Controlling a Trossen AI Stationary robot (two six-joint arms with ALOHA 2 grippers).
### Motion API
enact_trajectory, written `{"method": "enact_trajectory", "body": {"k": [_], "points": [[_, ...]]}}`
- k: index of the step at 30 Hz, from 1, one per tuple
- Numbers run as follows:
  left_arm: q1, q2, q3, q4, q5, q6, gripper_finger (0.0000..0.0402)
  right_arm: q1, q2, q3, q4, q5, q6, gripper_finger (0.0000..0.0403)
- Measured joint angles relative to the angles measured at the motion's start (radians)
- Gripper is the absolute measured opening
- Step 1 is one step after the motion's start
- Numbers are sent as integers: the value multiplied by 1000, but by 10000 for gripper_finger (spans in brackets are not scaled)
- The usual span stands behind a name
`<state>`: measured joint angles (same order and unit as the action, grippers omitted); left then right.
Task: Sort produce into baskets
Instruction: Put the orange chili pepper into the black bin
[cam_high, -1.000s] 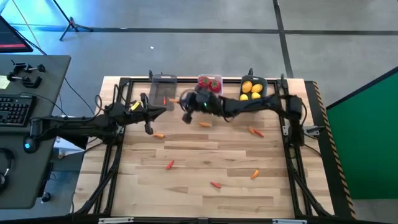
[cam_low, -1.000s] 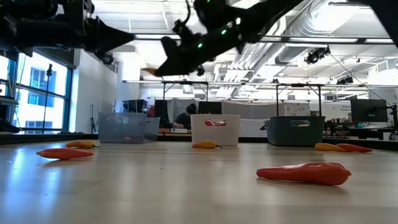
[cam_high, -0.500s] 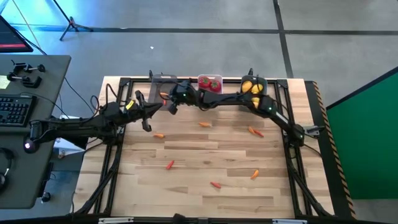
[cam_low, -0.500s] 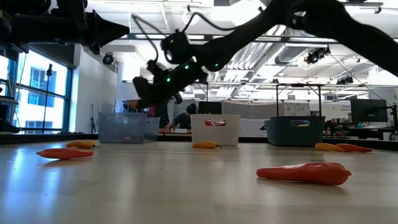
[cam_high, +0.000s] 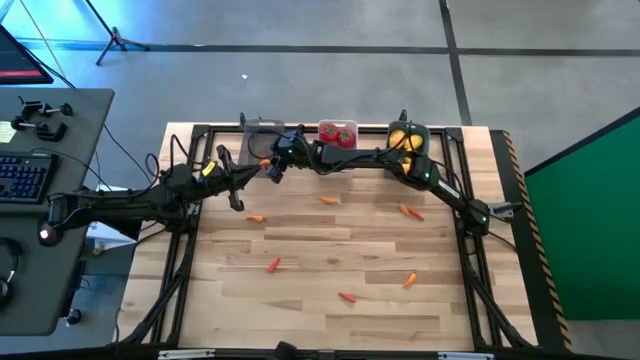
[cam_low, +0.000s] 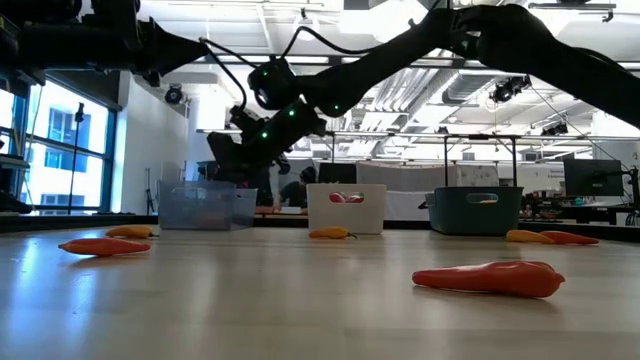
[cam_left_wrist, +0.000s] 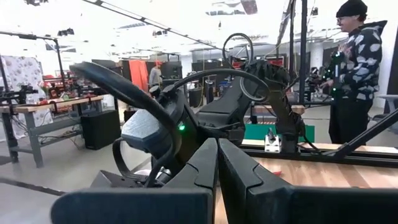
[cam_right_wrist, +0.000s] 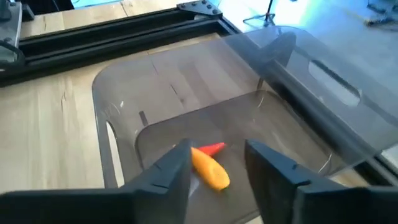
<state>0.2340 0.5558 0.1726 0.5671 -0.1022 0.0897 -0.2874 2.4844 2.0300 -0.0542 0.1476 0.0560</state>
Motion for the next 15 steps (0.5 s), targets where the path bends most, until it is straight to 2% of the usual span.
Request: {"method": "enact_trajectory", "body": {"k": [3, 6, 9, 13, 15], "points": [[0, 0, 0, 0, 0, 0, 0, 0, 0, 0, -36, -4, 21, 167], [0, 0, 0, -1, 0, 0, 0, 5, -11, 0, -67, 9, 6, 166], [0, 0, 0, -2, 0, 1, 0, 19, -52, -1, -137, 45, -59, 124], [0, 0, 0, -5, -18, 20, 0, 39, -144, -4, -275, 45, -135, 28], [1, 0, 0, -5, -35, 20, 0, 46, -185, -17, -284, 63, -152, 10]]}}
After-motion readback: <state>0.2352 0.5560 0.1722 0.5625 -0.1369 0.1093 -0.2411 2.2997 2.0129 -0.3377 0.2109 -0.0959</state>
